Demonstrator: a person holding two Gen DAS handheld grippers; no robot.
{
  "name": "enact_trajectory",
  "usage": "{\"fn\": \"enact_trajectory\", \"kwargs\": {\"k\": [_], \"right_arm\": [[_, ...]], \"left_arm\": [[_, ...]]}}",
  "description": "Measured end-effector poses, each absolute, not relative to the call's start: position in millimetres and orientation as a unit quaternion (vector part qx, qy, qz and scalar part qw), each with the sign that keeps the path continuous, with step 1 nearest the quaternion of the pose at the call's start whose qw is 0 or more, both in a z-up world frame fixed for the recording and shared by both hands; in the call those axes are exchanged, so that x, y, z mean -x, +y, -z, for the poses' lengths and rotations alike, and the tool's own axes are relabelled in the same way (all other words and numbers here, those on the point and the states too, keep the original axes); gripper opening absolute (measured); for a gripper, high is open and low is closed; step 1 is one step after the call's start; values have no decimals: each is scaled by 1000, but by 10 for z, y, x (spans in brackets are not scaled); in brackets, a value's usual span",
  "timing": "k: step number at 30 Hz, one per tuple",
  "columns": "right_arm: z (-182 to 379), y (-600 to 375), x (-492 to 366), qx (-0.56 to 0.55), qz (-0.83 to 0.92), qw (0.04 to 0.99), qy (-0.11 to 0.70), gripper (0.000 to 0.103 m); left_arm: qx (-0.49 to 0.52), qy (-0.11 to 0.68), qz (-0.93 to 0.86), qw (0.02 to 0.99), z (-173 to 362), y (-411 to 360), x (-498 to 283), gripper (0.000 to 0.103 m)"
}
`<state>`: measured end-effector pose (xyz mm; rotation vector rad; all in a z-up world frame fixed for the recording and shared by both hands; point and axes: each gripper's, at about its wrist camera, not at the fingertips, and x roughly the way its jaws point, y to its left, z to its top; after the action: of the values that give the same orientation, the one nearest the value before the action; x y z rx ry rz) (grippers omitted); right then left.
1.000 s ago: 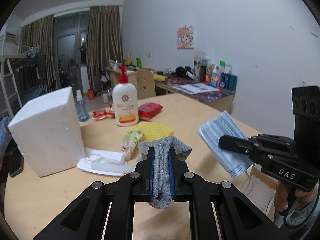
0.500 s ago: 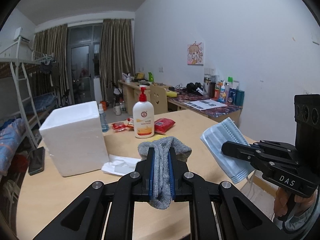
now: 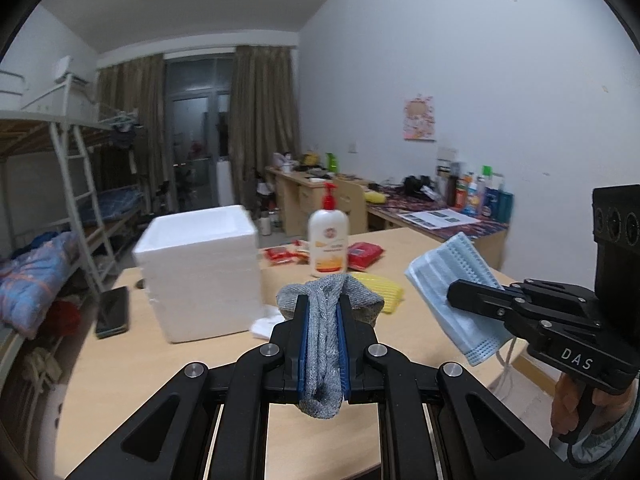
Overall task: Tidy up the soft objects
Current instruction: 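Carry the sock and mask over the white foam box with both grippers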
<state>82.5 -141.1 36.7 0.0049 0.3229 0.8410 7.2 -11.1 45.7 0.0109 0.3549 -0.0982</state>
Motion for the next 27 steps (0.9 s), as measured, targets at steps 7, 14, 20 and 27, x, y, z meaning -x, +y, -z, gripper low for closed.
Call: {"fn": "enact_trajectory", "kwargs": {"k": [7,14,20,27], "right_arm": [[-374,-1127,-867,4,-431,889,154,4],[-387,-811,-910,13,-458,876,154,4],[-372,-665,-949,18,-472,867,159,4],[-389,-583,-959,20,-477,864,160,4]], "left_arm": [[8,159,-26,987,-522,167,76,13],[16,158,-81,984,-542,423,124,13],[30,160,-102,981,-534,622,124,13],[33,160,-108,981,-531,730,107,13]]}}
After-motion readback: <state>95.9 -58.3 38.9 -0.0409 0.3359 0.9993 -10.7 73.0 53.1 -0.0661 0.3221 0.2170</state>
